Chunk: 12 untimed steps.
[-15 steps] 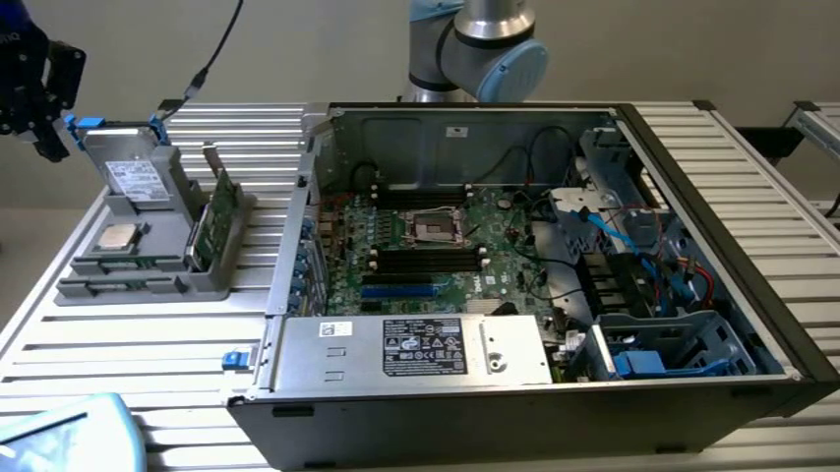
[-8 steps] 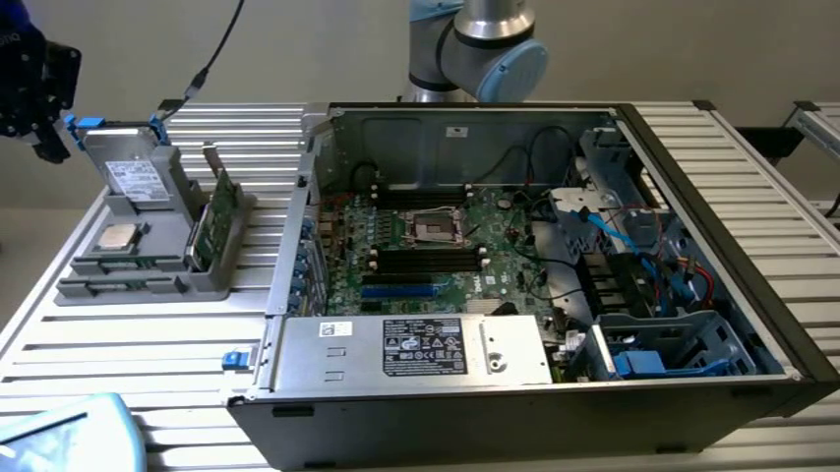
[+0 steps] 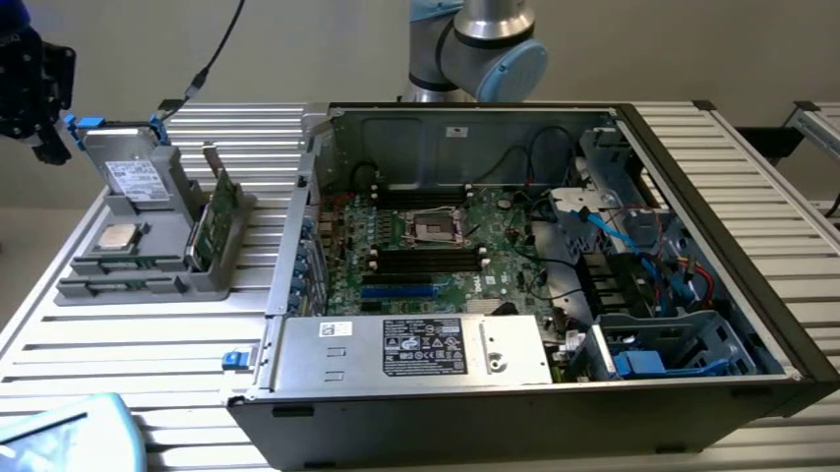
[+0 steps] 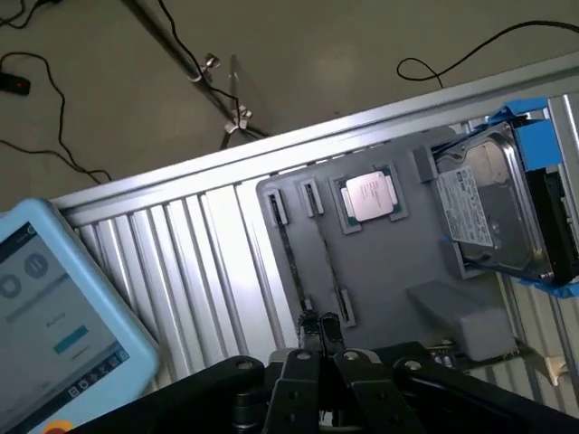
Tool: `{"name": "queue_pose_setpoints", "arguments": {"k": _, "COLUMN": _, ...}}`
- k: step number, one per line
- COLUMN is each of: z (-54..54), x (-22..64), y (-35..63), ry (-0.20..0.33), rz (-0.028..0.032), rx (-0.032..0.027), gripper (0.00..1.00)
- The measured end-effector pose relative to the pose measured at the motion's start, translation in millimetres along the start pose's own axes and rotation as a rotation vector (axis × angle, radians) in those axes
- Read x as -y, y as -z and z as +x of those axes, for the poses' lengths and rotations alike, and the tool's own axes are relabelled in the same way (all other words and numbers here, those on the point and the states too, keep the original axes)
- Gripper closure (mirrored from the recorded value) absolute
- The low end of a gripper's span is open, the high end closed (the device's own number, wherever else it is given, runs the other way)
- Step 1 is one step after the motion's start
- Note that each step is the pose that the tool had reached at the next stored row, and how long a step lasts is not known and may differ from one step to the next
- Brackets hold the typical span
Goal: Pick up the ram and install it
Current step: 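Pick up the ram and move it above insertion slot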
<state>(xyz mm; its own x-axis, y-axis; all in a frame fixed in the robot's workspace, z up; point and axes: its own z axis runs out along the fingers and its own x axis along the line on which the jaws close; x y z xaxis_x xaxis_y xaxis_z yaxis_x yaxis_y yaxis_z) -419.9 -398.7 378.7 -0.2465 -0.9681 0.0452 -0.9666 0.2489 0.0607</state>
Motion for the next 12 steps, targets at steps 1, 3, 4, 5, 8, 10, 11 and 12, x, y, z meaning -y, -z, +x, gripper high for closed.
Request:
{"name": "queue_pose_setpoints", "arguments": {"k": 1, "z": 0.0, "x": 0.0, "y": -0.1, "ry": 0.019, "rz": 0.0008, "rx": -0.0011, "gripper": 0.88}}
{"name": "queue_pose_setpoints", "arguments": {"k": 3, "z": 0.0, "x": 0.0, "y": -0.4, "ry": 0.054, "rz": 0.0024, "rx": -0.0031, "gripper": 0.82}}
{"name": "queue_pose_setpoints", "arguments": {"k": 4, "z": 0.0, "x": 0.1, "y": -0.6, "ry": 0.072, "rz": 0.0032, "rx": -0.0041, "gripper": 0.75}}
{"name": "queue_pose_setpoints", "arguments": {"k": 5, "z": 0.0, "x": 0.1, "y": -0.7, "ry": 0.091, "rz": 0.004, "rx": -0.0052, "gripper": 0.69}}
{"name": "queue_pose_setpoints", "arguments": {"k": 8, "z": -0.1, "x": 0.1, "y": -1.2, "ry": 0.144, "rz": 0.0064, "rx": -0.0083, "gripper": 0.63}}
{"name": "queue_pose_setpoints", "arguments": {"k": 10, "z": -0.1, "x": 0.1, "y": -1.6, "ry": 0.182, "rz": 0.008, "rx": -0.0106, "gripper": 0.63}}
{"name": "queue_pose_setpoints", "arguments": {"k": 11, "z": -0.1, "x": 0.1, "y": -1.9, "ry": 0.2, "rz": 0.0089, "rx": -0.0117, "gripper": 0.63}}
{"name": "queue_pose_setpoints", "arguments": {"k": 12, "z": -0.1, "x": 0.1, "y": -2.1, "ry": 0.218, "rz": 0.0097, "rx": -0.0128, "gripper": 0.63}}
